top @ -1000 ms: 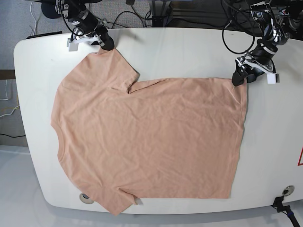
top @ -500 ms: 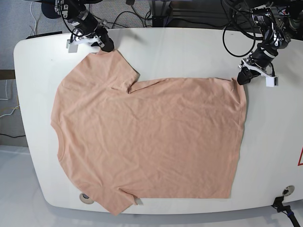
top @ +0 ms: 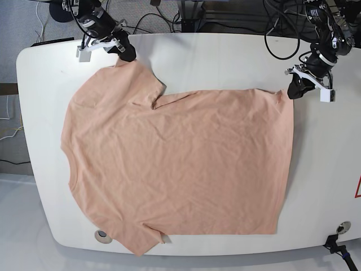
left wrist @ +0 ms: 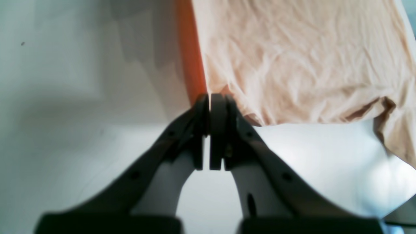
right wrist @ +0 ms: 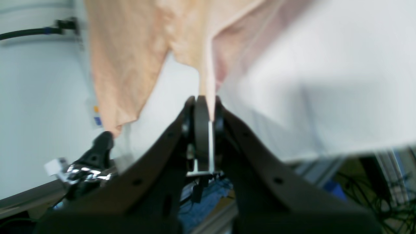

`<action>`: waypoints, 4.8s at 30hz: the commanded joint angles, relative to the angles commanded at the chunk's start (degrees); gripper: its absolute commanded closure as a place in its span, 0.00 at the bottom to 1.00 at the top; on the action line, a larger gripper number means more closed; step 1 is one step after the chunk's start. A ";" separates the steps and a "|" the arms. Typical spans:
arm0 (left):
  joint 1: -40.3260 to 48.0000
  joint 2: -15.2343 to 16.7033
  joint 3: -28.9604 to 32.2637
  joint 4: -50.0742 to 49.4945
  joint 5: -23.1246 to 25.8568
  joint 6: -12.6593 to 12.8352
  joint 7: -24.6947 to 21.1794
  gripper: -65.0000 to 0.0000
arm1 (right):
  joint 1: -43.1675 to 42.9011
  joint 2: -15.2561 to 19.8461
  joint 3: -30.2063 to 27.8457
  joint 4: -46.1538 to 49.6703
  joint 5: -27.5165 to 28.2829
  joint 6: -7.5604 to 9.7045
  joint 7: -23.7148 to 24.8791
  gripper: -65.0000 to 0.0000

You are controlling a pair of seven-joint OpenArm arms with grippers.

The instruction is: Fold the T-shirt properly

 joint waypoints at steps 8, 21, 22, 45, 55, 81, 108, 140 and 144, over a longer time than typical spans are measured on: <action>9.23 0.00 0.00 8.97 -0.26 -0.18 0.00 1.00 | -7.38 0.26 0.00 2.46 0.00 0.35 0.00 1.00; 5.01 0.09 0.00 10.64 0.00 0.00 0.00 1.00 | -0.79 6.51 0.53 3.08 11.69 -0.18 0.09 1.00; 3.60 0.18 0.00 10.46 0.00 0.09 0.00 1.00 | 0.26 6.51 0.53 3.08 11.78 -0.18 0.09 1.00; -21.89 -1.67 0.26 -18.64 0.18 0.18 2.46 1.00 | 29.36 11.43 0.00 -16.62 10.29 0.26 -0.09 1.00; -29.89 -3.08 0.09 -25.32 5.89 0.18 2.37 1.00 | 37.45 12.04 0.00 -24.18 10.20 0.35 -1.58 1.00; -30.86 -4.57 0.35 -25.41 8.26 0.18 -1.05 0.41 | 46.33 12.04 -0.09 -30.15 2.37 -0.09 -1.67 0.56; -5.27 -10.37 6.95 3.43 18.29 -0.18 -14.86 0.37 | 31.21 13.27 4.04 -9.05 -56.09 17.67 -5.19 0.25; -3.34 -10.37 6.77 2.02 18.37 0.00 -17.32 0.37 | 34.11 8.88 10.73 -23.65 -59.87 26.73 -1.58 0.96; -3.43 -10.37 6.95 -0.44 18.37 0.09 -17.32 0.37 | 34.02 8.44 10.73 -23.65 -59.87 26.73 -1.67 1.00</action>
